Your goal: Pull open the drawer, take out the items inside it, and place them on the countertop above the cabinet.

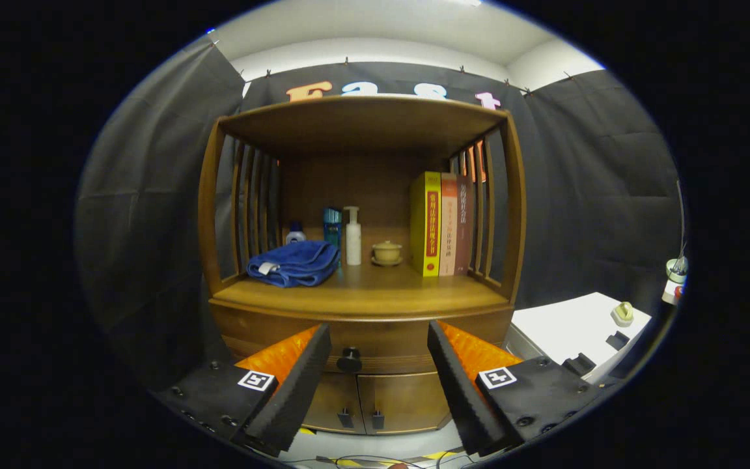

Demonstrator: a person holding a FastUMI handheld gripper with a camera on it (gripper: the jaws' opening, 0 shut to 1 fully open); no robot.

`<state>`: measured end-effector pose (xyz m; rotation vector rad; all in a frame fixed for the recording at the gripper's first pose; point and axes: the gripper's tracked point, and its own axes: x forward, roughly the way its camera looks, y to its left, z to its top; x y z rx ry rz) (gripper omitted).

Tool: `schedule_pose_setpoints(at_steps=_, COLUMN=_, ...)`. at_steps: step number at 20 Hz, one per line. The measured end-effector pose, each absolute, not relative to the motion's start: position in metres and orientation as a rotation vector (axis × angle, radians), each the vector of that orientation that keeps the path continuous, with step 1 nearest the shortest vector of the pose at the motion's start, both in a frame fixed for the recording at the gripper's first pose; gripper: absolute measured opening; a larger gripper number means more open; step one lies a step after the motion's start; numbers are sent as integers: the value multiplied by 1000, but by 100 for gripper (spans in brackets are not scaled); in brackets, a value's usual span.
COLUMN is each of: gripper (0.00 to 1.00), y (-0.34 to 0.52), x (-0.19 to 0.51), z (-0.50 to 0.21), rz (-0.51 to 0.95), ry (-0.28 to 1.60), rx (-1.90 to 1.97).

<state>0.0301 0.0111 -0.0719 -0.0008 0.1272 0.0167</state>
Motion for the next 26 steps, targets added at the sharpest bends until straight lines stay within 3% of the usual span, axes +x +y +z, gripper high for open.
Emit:
schedule_pose_setpoints(at_steps=14, gripper=99, y=49, x=99, z=-171, rz=74, ry=311, rx=12)
schedule_pose_setpoints(at_steps=23, gripper=99, y=61, x=139, z=-197, rz=71, ry=344, rx=36)
schedule_pose_setpoints(at_steps=26, gripper=89, y=61, x=147, z=-199, rz=60, ry=338, rx=19)
